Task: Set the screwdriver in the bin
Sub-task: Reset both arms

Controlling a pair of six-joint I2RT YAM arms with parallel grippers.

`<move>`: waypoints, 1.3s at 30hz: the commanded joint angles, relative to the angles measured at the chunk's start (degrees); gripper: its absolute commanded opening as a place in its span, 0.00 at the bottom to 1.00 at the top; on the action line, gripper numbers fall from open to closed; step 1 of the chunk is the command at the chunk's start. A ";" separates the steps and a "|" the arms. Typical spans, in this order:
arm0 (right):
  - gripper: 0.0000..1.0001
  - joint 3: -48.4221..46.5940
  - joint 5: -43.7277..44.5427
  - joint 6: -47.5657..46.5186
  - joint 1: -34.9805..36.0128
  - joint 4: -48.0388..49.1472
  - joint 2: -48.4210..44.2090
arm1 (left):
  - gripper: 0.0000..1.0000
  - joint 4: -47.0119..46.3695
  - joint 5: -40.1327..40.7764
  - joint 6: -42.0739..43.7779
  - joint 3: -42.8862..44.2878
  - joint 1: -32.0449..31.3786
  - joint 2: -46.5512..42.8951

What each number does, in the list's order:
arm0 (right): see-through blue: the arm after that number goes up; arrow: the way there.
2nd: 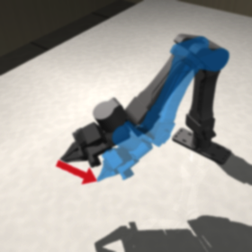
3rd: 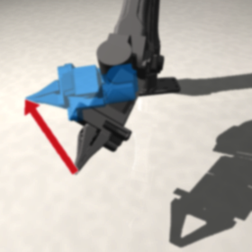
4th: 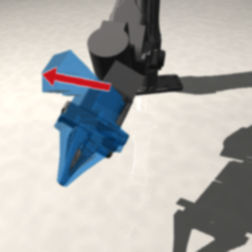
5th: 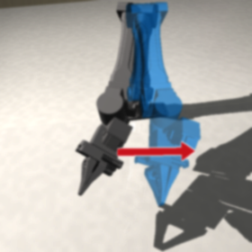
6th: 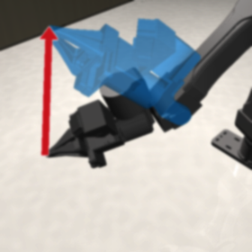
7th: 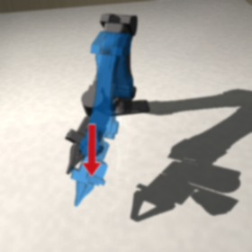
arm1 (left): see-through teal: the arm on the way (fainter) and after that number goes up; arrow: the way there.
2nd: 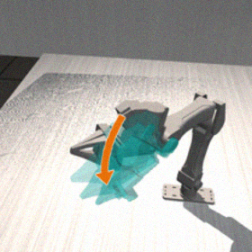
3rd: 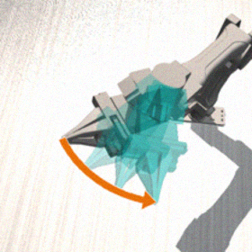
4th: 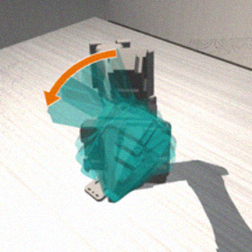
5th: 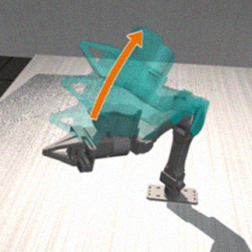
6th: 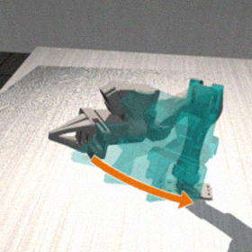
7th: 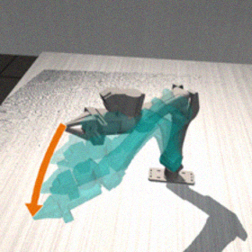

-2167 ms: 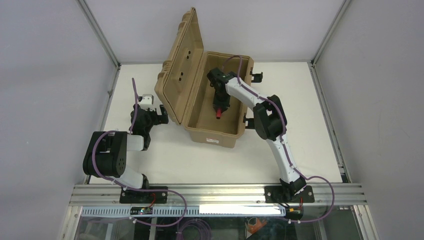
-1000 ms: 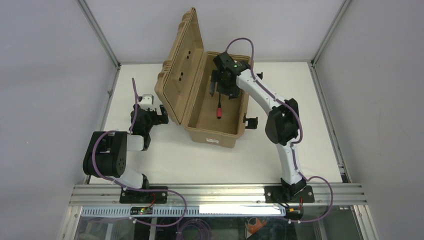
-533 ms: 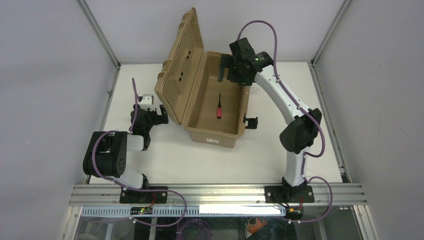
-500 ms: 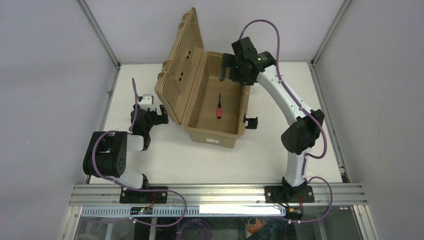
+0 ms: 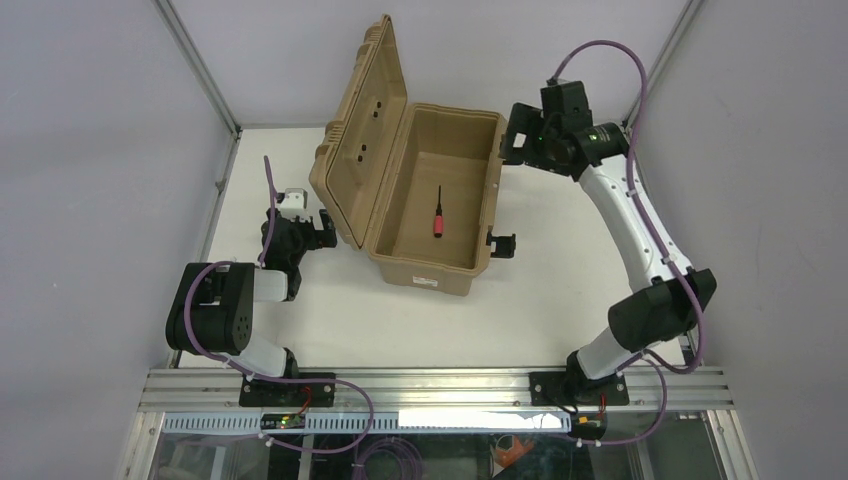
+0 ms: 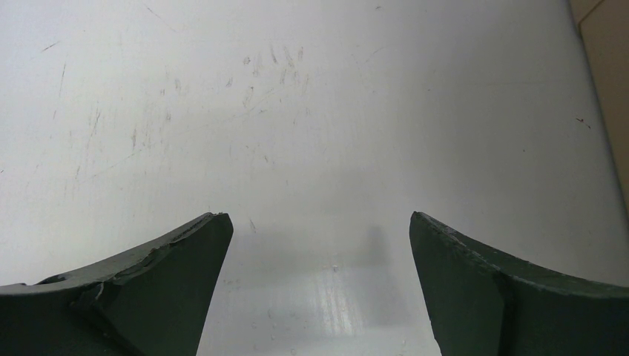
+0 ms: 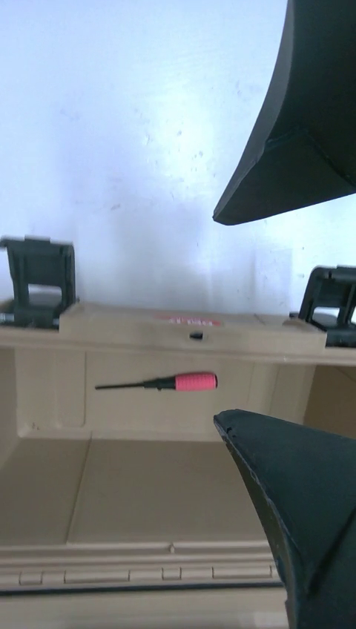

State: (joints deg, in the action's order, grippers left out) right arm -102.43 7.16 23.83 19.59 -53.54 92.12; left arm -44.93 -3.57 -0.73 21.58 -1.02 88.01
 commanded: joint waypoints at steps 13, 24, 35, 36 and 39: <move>1.00 26.84 4.38 -4.92 -6.72 17.72 -19.03 | 0.99 -2.20 -1.19 -0.59 -0.14 0.31 -1.66; 0.99 41.68 7.23 -5.82 -6.75 26.52 -29.34 | 0.99 -2.20 -1.23 -0.59 -0.14 0.31 -1.64; 1.00 52.07 6.86 -3.43 -6.76 31.99 -34.80 | 0.99 -2.20 -1.26 -0.59 -0.14 0.31 -1.62; 1.00 52.60 6.78 -3.29 -6.72 32.00 -34.81 | 0.99 -2.18 -1.25 -0.59 -0.14 0.31 -1.71; 1.00 54.43 6.60 -2.72 -6.75 32.45 -35.00 | 0.99 -2.19 -1.26 -0.59 -0.14 0.31 -1.66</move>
State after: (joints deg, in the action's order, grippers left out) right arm -49.65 12.86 19.55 13.10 -25.23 58.50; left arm -44.93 -3.57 -0.73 21.58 -1.02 88.01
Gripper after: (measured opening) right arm 0.993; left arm 0.992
